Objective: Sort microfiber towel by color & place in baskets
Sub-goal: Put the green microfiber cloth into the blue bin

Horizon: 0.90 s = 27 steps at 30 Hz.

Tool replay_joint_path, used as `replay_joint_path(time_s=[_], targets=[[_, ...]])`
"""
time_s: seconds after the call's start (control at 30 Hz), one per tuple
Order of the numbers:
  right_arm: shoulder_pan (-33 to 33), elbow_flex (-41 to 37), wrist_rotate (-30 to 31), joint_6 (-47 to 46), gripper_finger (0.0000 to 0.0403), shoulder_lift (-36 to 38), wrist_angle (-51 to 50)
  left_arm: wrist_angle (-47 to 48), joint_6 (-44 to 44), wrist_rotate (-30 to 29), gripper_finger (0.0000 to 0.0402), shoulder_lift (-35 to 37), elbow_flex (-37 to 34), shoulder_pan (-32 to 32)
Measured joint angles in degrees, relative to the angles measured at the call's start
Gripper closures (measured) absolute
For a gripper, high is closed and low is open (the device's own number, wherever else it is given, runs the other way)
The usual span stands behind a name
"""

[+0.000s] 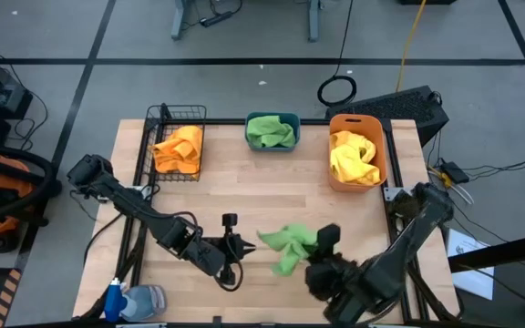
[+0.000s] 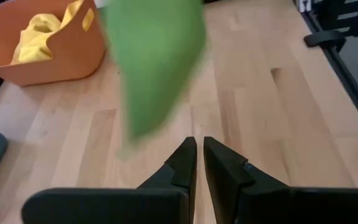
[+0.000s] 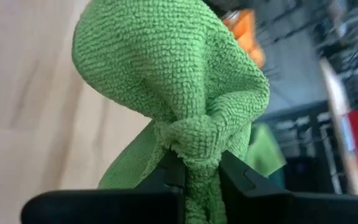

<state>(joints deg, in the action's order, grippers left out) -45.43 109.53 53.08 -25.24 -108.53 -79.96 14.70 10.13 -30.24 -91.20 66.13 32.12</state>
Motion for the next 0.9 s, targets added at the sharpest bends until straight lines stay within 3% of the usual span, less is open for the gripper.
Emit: replay_joint_path(time_s=[0.3,0.43,0.5,0.7,0.9], targets=[[-1.09,-1.02,2.43,5.10,0.0374,16.15,0.34,-0.73,-0.02,-0.86,0.0363,0.17,-0.02,3.69],[-1.67,-9.54,5.66,5.42,0.0372,22.78,7.29,-4.17,-2.40,-7.66,0.0363,0.17,-0.02,4.88],[-1.92,-16.62,7.76,6.95,0.0372,26.03,15.62,-7.03,-3.81,-11.79,0.0363,0.17,-0.02,5.49],[-0.50,-40.45,7.34,19.42,0.0370,32.72,53.47,-15.36,-8.58,-13.54,0.0353,0.17,-0.02,5.60],[2.79,-57.37,-4.89,37.61,0.0370,33.83,94.36,-16.87,-13.90,-19.95,0.0288,0.56,0.00,6.08]])
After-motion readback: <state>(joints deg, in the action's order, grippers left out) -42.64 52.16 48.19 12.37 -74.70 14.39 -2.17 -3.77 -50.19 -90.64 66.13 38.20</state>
